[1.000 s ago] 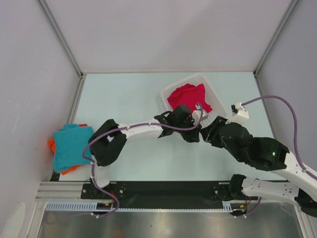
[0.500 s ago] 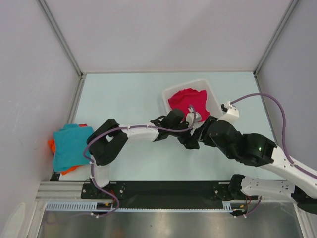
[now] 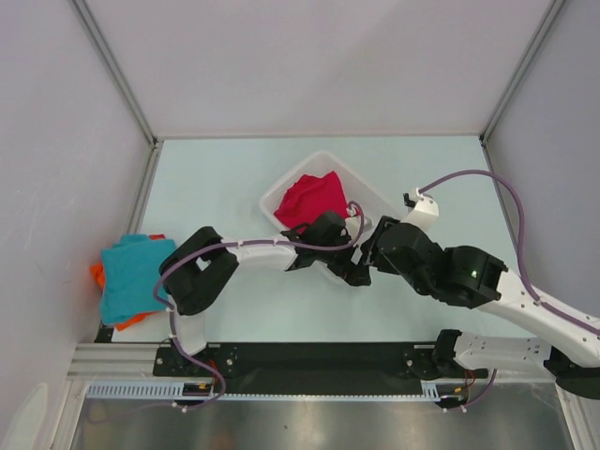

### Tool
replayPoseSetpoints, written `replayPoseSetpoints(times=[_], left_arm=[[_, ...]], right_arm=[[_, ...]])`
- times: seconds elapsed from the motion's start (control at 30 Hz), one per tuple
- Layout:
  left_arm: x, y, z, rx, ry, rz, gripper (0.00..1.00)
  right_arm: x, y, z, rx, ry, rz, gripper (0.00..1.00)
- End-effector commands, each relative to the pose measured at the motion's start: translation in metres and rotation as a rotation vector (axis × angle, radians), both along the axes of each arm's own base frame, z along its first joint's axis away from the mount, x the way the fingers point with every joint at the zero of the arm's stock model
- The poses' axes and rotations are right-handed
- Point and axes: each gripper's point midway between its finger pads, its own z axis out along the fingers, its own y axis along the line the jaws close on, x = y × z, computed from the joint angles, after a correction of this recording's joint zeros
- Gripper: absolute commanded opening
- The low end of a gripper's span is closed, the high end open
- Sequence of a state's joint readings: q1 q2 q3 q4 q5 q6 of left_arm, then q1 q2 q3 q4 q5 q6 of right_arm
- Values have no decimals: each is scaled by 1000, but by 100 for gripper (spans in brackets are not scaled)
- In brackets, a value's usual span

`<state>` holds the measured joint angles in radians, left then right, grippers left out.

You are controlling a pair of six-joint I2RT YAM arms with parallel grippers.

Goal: Fold and stack the t-shirts

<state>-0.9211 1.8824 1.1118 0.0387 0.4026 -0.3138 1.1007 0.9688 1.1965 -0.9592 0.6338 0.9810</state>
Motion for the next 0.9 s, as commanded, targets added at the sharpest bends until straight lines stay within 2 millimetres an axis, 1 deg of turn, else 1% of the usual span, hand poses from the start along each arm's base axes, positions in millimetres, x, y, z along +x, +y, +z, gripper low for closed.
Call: replayPoseSetpoints(times=[0.0, 0.03, 0.1, 0.13, 0.3, 0.33, 0.4, 0.43, 0.5, 0.53, 0.6, 0.63, 0.67, 0.7, 0.77, 0.83, 0.87], left_arm=[[25, 19, 19, 48, -161, 62, 100], [33, 14, 37, 3, -211, 72, 100], [41, 13, 51, -15, -252, 81, 100], [45, 11, 62, -28, -271, 88, 99], [56, 11, 84, -12, -337, 97, 100], [60, 11, 96, -24, -359, 105, 100], [64, 11, 113, -44, -404, 108, 100], [66, 10, 132, -77, -439, 117, 100], [74, 12, 153, -98, -498, 140, 99], [78, 11, 175, -130, -532, 155, 99], [86, 14, 198, -153, -577, 184, 100], [91, 15, 213, -169, -596, 201, 100], [93, 16, 222, -177, -607, 215, 100], [100, 22, 231, -174, -626, 266, 100], [111, 35, 241, -178, -602, 361, 100], [130, 65, 239, -114, -573, 508, 100], [134, 76, 236, -100, -540, 578, 100]], right_arm=[[8, -1, 26, 26, -71, -19, 48], [8, -2, 27, 24, -74, -20, 48], [8, -3, 27, 21, -74, -21, 48], [8, -3, 26, 19, -74, -23, 49], [8, -4, 26, 17, -77, -23, 49], [8, -4, 27, 17, -79, -24, 49], [9, -5, 27, 13, -83, -25, 49], [9, -5, 27, 12, -84, -28, 49], [10, -5, 29, 15, -90, -31, 49], [10, -5, 29, 14, -92, -31, 49], [11, -5, 30, 17, -96, -32, 49], [11, -5, 30, 13, -95, -31, 49], [11, -6, 30, 15, -96, -33, 49], [11, -6, 30, 13, -95, -35, 49], [11, -9, 28, 5, -94, -42, 48], [10, -11, 27, 2, -94, -45, 49], [10, -13, 28, -1, -97, -50, 49]])
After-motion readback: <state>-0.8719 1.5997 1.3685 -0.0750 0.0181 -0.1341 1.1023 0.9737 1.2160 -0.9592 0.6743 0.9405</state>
